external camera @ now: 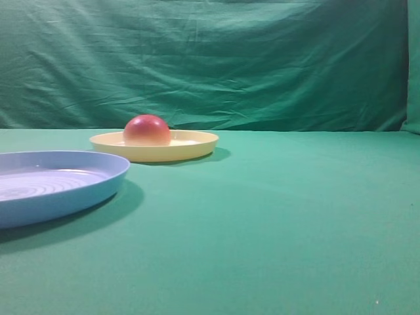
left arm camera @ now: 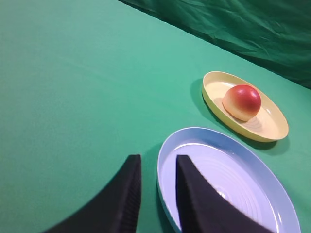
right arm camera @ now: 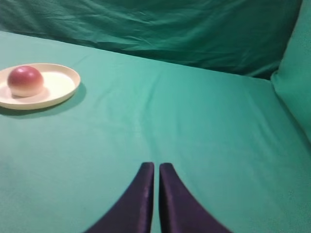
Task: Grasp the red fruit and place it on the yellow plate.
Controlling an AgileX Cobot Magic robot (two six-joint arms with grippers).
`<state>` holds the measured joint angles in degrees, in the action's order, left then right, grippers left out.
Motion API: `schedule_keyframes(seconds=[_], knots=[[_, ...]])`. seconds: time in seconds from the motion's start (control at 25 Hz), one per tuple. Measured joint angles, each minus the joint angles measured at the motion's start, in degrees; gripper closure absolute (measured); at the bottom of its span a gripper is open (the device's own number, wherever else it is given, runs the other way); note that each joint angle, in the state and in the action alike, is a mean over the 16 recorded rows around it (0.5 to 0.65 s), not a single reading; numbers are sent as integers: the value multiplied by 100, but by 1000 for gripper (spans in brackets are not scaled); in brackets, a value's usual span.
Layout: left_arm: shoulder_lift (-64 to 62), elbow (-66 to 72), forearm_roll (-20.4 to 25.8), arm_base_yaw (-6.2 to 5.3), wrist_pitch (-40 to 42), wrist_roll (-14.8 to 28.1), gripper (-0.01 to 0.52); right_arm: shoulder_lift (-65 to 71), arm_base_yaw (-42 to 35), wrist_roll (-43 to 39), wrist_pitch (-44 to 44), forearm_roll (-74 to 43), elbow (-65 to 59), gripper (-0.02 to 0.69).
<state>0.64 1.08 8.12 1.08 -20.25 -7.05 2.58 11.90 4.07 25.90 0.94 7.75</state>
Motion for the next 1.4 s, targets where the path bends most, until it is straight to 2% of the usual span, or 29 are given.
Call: schedule_keyframes(seconds=[0.4,1.4], knots=[[0,0,0,0,0,0,357,-327,-516,-92,-257,60,-808,665],[0,0,0,0,0,0,357,-328,-553,-135,-335,88,-901,665]])
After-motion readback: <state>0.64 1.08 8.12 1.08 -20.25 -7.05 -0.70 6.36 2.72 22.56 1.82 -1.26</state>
